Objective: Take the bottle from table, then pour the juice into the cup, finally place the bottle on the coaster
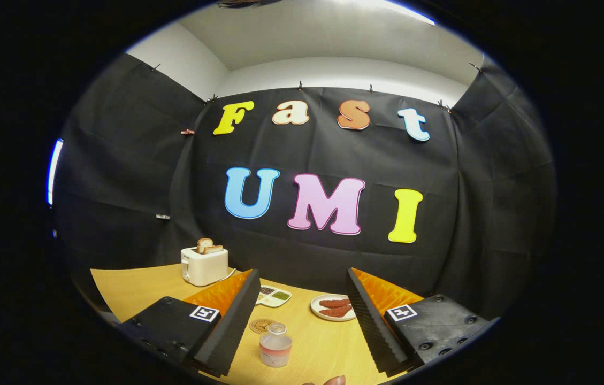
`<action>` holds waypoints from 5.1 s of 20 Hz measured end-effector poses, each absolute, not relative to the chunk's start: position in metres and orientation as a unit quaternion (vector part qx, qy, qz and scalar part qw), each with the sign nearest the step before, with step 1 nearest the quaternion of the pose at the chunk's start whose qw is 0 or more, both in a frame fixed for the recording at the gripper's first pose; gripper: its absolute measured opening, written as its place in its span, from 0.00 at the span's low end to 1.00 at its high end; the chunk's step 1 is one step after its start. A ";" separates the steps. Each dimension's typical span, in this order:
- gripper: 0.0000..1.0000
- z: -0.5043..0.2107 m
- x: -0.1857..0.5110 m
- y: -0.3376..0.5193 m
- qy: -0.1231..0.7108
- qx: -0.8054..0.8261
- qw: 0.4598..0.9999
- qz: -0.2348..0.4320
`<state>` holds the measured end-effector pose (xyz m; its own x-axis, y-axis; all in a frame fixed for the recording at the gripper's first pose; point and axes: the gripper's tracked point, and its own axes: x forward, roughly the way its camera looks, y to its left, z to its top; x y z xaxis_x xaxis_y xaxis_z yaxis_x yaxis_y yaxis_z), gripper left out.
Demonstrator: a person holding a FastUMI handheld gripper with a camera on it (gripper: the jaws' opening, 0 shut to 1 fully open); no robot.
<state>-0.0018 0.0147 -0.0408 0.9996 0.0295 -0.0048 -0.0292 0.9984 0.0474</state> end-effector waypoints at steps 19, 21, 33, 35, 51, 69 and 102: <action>0.97 -0.256 0.030 0.066 0.082 0.058 0.995 0.029; 0.97 -0.266 0.037 0.070 0.087 0.066 0.994 0.027; 0.72 -0.249 0.063 0.059 0.130 -0.034 0.990 -0.045; 0.72 -0.230 0.064 0.055 0.134 -0.067 0.987 -0.052; 0.71 -0.189 0.069 0.116 0.174 -0.395 0.902 0.011; 0.71 -0.227 0.075 0.163 0.199 -0.591 0.775 0.100; 0.71 -0.236 0.087 0.155 0.197 -0.706 0.666 0.137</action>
